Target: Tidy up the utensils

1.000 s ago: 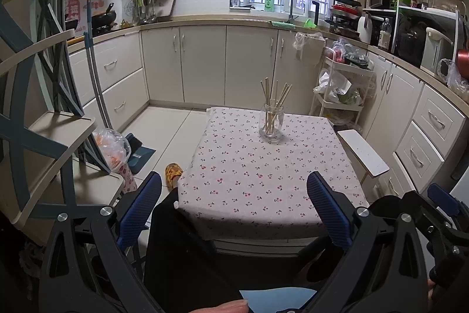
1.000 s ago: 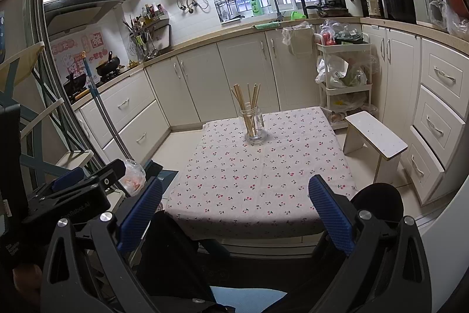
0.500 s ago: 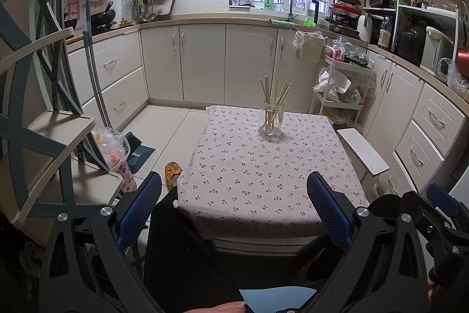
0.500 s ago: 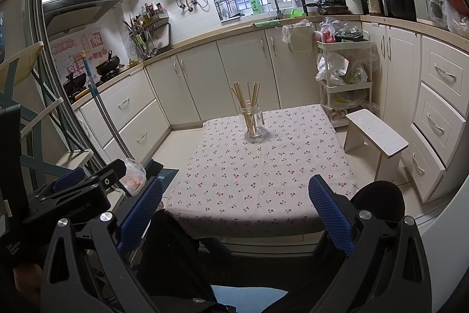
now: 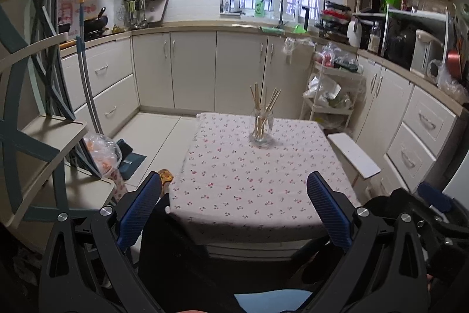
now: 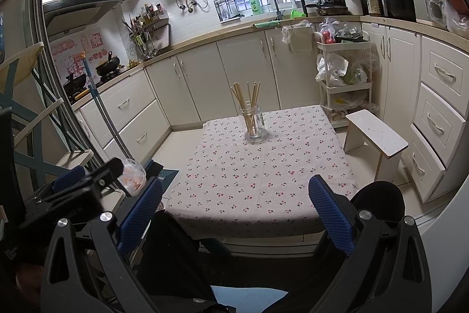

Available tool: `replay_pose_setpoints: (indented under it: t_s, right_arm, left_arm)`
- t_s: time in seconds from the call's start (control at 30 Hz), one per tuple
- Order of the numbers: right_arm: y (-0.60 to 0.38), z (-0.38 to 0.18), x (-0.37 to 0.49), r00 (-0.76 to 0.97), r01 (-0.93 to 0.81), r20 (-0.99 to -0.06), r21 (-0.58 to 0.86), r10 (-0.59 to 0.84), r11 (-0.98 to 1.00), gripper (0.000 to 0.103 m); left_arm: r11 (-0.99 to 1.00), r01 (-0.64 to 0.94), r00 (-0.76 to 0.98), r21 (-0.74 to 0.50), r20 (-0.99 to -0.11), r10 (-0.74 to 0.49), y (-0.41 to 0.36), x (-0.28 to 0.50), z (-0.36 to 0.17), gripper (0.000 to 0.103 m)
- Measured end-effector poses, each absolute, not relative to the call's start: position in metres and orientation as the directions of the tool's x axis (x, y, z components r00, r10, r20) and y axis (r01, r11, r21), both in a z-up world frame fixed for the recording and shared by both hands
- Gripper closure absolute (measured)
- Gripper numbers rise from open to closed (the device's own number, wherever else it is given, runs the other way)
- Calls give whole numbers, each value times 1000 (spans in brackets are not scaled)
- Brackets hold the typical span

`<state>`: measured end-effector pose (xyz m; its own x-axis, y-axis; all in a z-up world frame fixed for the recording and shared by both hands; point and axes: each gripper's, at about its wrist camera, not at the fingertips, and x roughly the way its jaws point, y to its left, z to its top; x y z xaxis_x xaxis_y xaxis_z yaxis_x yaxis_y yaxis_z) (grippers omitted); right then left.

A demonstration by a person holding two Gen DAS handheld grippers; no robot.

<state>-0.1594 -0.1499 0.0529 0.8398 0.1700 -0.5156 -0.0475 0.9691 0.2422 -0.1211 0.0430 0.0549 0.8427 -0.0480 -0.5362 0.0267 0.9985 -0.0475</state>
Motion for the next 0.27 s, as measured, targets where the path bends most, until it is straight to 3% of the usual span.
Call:
replay_pose_setpoints:
  t_s: [0.27]
  right_arm:
    - [-147, 53, -159, 839, -46, -517, 245, 171, 968, 7]
  left_arm:
    - [999, 19, 823, -38, -567, -37, 44, -116, 51, 8]
